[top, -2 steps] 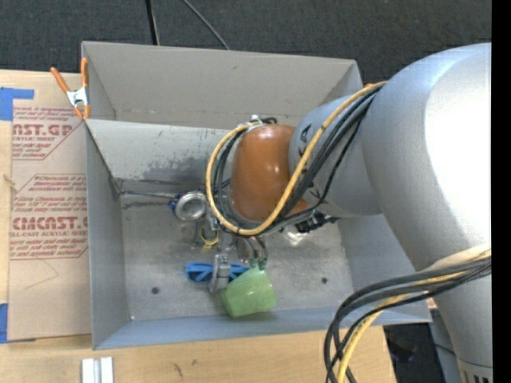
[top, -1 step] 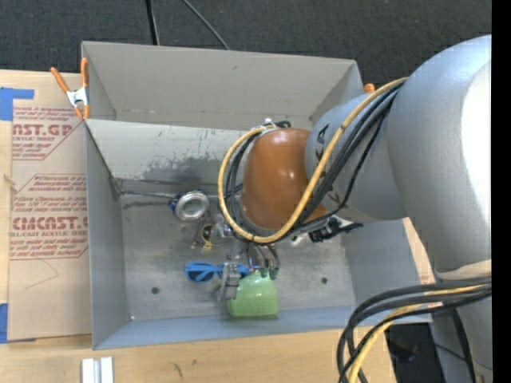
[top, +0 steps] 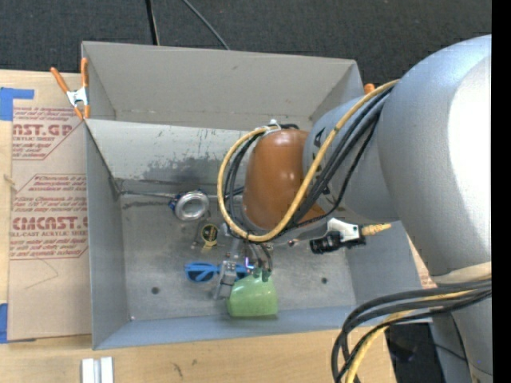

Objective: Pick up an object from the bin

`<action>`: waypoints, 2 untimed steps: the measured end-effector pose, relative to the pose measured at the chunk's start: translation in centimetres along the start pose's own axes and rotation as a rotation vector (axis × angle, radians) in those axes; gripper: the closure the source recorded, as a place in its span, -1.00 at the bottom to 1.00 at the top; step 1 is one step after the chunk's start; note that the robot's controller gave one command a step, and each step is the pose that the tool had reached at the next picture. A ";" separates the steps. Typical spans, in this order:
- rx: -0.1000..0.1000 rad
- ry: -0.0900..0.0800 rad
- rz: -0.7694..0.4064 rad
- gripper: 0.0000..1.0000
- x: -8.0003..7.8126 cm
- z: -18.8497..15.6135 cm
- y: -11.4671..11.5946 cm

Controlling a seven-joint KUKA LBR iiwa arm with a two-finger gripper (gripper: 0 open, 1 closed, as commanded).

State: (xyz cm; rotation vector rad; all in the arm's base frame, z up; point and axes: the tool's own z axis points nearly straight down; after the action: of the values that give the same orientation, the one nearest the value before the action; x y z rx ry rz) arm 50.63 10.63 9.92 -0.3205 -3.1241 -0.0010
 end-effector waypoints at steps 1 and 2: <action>0.000 0.001 0.048 -1.00 1.0 3.1 -0.5; 0.000 0.001 0.048 -1.00 1.0 3.1 -0.4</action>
Offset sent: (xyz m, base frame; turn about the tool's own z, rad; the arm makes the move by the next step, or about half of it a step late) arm -0.0098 -0.0027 -0.0292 0.0479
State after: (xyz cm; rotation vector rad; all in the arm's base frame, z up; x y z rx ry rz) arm 49.55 10.41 6.78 -0.3955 -3.1146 -0.0012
